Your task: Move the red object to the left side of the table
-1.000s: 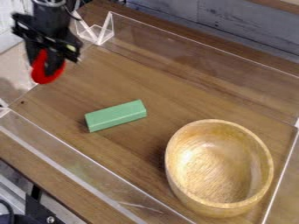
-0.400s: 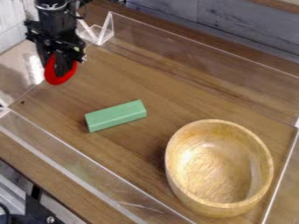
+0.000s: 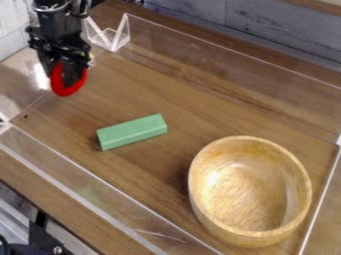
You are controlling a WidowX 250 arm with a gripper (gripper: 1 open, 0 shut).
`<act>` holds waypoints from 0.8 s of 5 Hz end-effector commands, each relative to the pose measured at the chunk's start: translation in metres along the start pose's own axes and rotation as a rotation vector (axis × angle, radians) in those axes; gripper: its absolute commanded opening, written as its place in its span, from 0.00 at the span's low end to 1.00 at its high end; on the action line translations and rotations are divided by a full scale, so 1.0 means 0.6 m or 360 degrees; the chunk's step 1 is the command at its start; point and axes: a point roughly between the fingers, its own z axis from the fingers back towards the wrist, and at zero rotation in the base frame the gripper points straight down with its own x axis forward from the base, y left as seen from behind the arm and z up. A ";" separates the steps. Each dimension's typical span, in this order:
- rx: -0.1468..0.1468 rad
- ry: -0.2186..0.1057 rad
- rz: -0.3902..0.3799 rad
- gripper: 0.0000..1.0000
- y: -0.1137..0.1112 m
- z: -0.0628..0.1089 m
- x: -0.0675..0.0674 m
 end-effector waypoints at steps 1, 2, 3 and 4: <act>-0.0018 -0.0081 -0.0009 0.00 0.018 0.020 0.016; -0.0033 -0.0088 0.0001 0.00 0.027 0.016 0.026; -0.0068 -0.0093 0.0009 1.00 0.029 0.013 0.034; -0.0102 -0.0094 0.0016 1.00 0.028 0.009 0.041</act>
